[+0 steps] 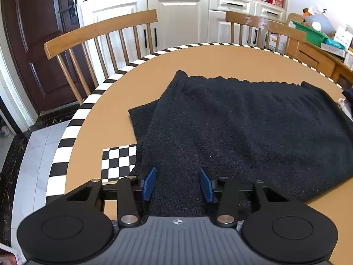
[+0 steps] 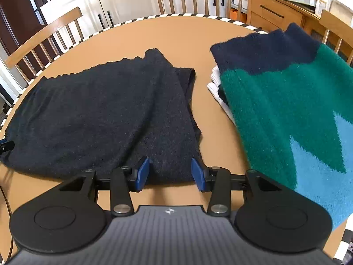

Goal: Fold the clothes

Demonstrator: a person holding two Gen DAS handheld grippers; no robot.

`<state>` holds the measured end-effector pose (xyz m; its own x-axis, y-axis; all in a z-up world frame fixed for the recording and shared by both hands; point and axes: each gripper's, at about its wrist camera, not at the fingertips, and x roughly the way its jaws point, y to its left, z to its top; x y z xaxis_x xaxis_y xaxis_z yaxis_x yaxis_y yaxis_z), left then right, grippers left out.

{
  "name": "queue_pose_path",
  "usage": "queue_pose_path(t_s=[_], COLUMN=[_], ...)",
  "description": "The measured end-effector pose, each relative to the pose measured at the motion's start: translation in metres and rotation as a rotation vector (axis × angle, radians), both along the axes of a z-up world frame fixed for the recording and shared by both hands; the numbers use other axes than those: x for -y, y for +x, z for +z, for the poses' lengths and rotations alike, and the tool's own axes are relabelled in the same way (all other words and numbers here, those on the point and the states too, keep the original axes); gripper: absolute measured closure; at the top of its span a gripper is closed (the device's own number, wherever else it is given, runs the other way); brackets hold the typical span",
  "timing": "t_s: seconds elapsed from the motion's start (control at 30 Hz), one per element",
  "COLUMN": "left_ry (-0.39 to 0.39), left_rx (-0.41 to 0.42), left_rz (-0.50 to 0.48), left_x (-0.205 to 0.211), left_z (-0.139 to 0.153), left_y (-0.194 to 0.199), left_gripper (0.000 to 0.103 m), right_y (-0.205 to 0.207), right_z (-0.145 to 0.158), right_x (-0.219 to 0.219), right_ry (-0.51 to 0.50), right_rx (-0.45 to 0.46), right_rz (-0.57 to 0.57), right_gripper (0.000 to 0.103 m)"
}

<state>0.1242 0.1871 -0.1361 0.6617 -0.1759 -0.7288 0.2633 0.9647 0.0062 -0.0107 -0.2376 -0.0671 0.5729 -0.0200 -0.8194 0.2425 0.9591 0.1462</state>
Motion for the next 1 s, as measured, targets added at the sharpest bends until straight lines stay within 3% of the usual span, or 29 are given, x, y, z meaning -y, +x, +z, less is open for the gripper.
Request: queue_pose_path(t_s=[0.13, 0.2, 0.27, 0.3, 0.33, 0.37, 0.43, 0.63, 0.8, 0.9, 1.0], left_ry=[0.033, 0.049, 0.055, 0.057, 0.06, 0.063, 0.07, 0.068, -0.005, -0.029, -0.043], left_rx=[-0.011, -0.017, -0.03, -0.038, -0.047, -0.056, -0.072, -0.116, -0.211, -0.254, -0.248], left_rz=[-0.024, -0.035, -0.04, -0.041, -0.043, -0.047, -0.053, -0.049, -0.039, -0.1, -0.112], left_x=[0.003, 0.004, 0.006, 0.007, 0.008, 0.009, 0.011, 0.013, 0.018, 0.034, 0.03], left_z=[0.0, -0.001, 0.001, 0.002, 0.003, 0.004, 0.005, 0.008, 0.012, 0.014, 0.022], left_y=[0.0, 0.0, 0.001, 0.001, 0.002, 0.003, 0.004, -0.01, -0.041, -0.072, -0.079], left_gripper=[0.068, 0.072, 0.077, 0.081, 0.082, 0.085, 0.09, 0.091, 0.091, 0.091, 0.09], right_y=[0.0, 0.0, 0.001, 0.002, 0.003, 0.005, 0.011, 0.036, 0.066, 0.086, 0.095], right_z=[0.001, -0.001, -0.004, -0.006, -0.008, -0.008, -0.007, -0.007, -0.008, -0.01, -0.01], right_x=[-0.007, -0.01, -0.008, -0.006, -0.004, -0.002, -0.002, 0.011, 0.025, 0.03, 0.032], right_ry=[-0.12, -0.13, -0.097, -0.072, -0.041, -0.008, -0.005, -0.052, -0.14, -0.204, -0.206], right_rx=[-0.032, -0.046, -0.058, -0.063, -0.067, -0.067, -0.069, -0.071, -0.062, -0.048, -0.051], right_rz=[0.006, 0.025, 0.028, 0.026, 0.027, 0.033, 0.045, 0.066, 0.081, 0.089, 0.08], right_gripper=[0.048, 0.048, 0.053, 0.06, 0.076, 0.082, 0.086, 0.087, 0.087, 0.087, 0.085])
